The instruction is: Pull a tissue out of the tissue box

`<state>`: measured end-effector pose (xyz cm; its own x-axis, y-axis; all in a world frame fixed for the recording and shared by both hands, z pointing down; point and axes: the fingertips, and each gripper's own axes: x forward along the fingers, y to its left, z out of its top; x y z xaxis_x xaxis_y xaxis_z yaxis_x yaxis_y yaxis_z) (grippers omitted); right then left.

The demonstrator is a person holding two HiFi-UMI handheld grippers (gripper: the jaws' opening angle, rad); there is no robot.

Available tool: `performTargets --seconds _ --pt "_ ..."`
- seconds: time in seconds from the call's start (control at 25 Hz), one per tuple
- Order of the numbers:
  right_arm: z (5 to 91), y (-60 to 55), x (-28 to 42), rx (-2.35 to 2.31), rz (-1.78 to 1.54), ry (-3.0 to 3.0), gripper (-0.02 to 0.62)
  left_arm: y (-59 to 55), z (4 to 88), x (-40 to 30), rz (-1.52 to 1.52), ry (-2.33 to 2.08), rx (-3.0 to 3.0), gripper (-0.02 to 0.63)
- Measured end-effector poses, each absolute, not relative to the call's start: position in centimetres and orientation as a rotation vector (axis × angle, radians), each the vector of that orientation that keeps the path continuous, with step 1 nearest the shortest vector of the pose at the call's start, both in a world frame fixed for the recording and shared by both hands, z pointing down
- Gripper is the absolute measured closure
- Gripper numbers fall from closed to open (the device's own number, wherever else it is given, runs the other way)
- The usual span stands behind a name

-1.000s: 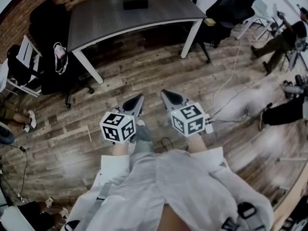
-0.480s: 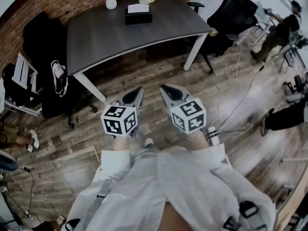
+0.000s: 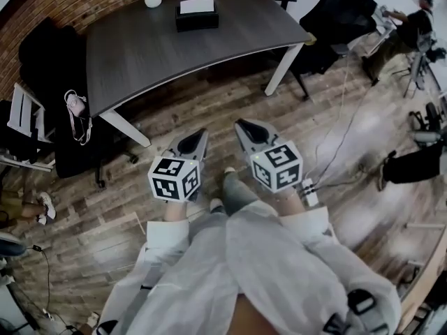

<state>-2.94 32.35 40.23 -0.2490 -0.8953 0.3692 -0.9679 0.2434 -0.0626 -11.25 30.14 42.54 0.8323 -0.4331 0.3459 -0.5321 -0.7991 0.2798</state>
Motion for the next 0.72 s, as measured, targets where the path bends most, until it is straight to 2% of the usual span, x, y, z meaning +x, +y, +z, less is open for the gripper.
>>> performTargets --seconds 0.44,0.56,0.72 --pt "40.8 20.2 -0.3 1.645 0.405 -2.334 0.592 18.1 42.3 -9.4 0.381 -0.894 2.604 0.598" --pt "39.7 16.0 1.5 1.626 0.374 -2.355 0.592 13.9 41.2 -7.7 0.370 -0.927 2.601 0.538" --pt "38.6 11.2 4.3 1.609 0.355 -2.381 0.579 9.3 39.8 -5.1 0.354 -0.970 2.608 0.537"
